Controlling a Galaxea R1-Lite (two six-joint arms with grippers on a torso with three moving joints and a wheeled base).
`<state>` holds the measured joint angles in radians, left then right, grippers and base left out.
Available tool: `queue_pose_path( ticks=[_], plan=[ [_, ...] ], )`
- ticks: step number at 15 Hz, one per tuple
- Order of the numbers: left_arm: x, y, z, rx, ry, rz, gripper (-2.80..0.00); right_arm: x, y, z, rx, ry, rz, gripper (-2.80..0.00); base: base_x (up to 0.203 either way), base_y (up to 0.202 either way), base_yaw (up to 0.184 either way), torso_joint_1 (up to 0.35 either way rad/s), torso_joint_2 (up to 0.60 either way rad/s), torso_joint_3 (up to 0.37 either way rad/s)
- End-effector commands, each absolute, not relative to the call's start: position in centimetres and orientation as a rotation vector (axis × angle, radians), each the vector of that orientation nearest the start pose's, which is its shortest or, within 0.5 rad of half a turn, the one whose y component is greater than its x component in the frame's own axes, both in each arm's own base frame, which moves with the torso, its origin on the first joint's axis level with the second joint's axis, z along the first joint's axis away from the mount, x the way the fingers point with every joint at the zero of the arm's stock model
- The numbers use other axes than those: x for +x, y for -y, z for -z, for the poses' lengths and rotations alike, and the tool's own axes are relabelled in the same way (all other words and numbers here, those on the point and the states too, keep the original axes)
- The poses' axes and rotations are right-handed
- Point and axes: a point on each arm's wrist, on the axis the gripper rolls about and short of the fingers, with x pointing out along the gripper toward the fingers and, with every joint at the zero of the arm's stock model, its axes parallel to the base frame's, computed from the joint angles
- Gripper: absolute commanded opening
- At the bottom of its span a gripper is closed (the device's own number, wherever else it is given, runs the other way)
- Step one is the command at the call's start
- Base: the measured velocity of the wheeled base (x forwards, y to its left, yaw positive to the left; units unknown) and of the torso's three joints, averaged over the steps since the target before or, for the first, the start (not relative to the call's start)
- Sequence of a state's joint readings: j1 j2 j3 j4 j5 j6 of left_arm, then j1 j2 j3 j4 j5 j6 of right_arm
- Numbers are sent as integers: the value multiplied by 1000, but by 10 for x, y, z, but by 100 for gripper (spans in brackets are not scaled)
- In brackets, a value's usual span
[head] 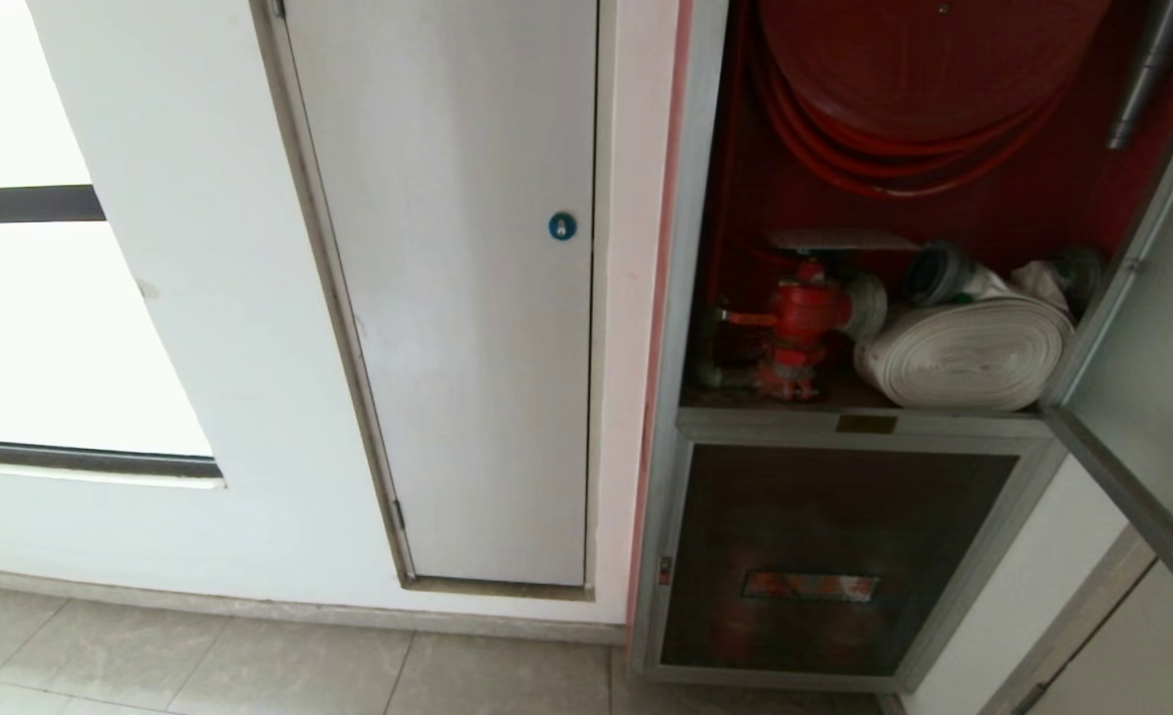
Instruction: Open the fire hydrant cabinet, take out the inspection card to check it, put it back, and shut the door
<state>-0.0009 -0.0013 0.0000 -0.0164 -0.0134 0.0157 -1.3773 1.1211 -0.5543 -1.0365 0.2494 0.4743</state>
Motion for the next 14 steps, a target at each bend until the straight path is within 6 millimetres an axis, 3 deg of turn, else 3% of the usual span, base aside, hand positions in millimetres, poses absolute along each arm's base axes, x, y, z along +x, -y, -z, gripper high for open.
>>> queue_pose_path(
  ticks=[1, 9, 14],
  plan=[
    [-22, 0, -75, 15, 12, 14, -280, 34, 136, -286, 51, 597, 971, -280, 0, 0, 0, 0, 0, 0],
    [-22, 0, -75, 15, 12, 14, -280, 47, 102, -269, 82, 534, 721, -280, 0, 0, 0, 0, 0, 0],
    [-22, 0, -75, 15, 12, 14, -280, 60, 93, -268, 106, 496, 536, -280, 0, 0, 0, 0, 0, 0]
  ],
)
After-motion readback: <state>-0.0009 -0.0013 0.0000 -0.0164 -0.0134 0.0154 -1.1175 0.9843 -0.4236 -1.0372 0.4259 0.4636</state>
